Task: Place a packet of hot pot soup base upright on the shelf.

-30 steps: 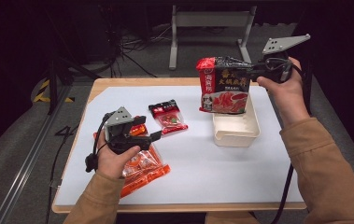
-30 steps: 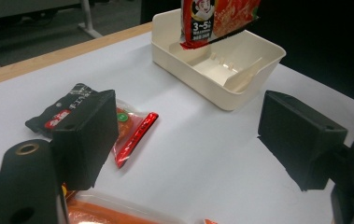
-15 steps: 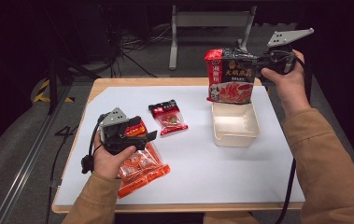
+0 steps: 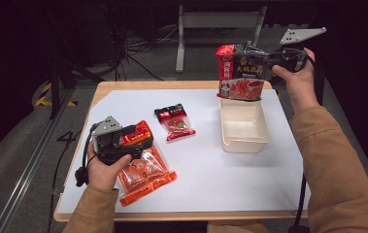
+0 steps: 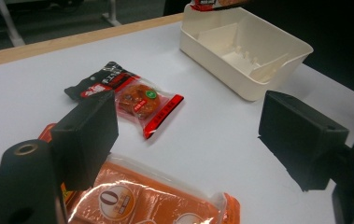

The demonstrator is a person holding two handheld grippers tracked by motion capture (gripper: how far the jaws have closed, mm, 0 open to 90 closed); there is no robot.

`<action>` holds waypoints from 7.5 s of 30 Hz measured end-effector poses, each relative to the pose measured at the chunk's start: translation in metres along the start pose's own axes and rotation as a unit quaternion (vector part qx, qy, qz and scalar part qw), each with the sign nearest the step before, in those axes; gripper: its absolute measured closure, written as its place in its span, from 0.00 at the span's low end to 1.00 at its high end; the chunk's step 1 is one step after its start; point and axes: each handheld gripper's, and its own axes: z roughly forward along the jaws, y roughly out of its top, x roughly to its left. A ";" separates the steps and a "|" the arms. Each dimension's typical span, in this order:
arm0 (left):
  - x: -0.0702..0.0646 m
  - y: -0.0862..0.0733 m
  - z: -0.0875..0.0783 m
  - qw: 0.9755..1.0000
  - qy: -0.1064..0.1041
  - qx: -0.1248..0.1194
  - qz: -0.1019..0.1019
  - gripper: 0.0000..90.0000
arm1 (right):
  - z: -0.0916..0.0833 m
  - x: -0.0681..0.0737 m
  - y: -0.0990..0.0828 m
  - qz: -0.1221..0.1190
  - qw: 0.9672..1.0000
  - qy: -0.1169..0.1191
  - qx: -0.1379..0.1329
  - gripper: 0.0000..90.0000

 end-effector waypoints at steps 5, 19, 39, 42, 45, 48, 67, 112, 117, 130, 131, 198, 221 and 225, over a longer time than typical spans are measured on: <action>0.001 -0.002 -0.004 1.000 0.005 0.000 -0.008 0.23 | 0.005 -0.008 -0.008 0.006 1.000 0.000 -0.001 0.88; 0.003 -0.004 -0.004 1.000 0.007 0.003 -0.008 0.23 | 0.020 -0.017 -0.034 0.004 1.000 -0.011 0.001 0.88; 0.005 -0.004 -0.004 1.000 0.008 0.003 -0.012 0.23 | 0.032 -0.016 -0.055 0.014 1.000 -0.005 0.018 0.87; 0.005 -0.004 -0.004 1.000 0.009 0.003 -0.012 0.23 | 0.033 -0.015 -0.060 0.018 1.000 -0.004 0.017 0.86; 0.005 -0.004 -0.004 1.000 0.008 0.003 -0.012 0.23 | 0.035 -0.014 -0.065 0.024 1.000 -0.004 0.018 0.86; 0.005 -0.003 -0.003 1.000 0.007 0.004 -0.011 0.23 | 0.037 -0.013 -0.069 0.029 0.999 0.002 0.025 0.85; 0.005 0.000 0.004 1.000 -0.004 0.010 -0.009 0.23 | 0.032 -0.010 -0.102 0.078 0.996 -0.018 0.046 0.84; 0.039 -0.014 -0.017 0.999 0.035 0.021 0.006 0.24 | -0.055 0.083 -0.060 0.103 0.994 -0.028 0.025 0.40; 0.043 -0.016 -0.020 0.999 0.042 0.019 0.020 0.24 | -0.053 0.099 -0.057 0.094 0.996 -0.009 0.012 0.40; 0.055 -0.019 -0.025 0.997 0.067 0.021 -0.017 0.24 | -0.050 0.144 -0.065 0.076 0.997 0.023 0.018 0.35; 0.055 -0.019 -0.024 0.997 0.071 0.021 -0.018 0.24 | -0.049 0.149 -0.068 0.074 0.997 0.028 0.015 0.35; 0.161 -0.092 -0.001 0.969 0.141 0.130 -0.155 0.34 | -0.006 0.191 -0.093 0.044 0.992 0.118 0.011 0.56; 0.152 -0.088 0.004 0.981 0.051 0.110 -0.153 0.59 | -0.003 0.191 -0.096 0.046 0.992 0.114 0.020 0.53; 0.152 -0.089 0.008 0.982 0.028 0.107 -0.155 0.62 | -0.002 0.192 -0.096 0.045 0.992 0.117 0.020 0.53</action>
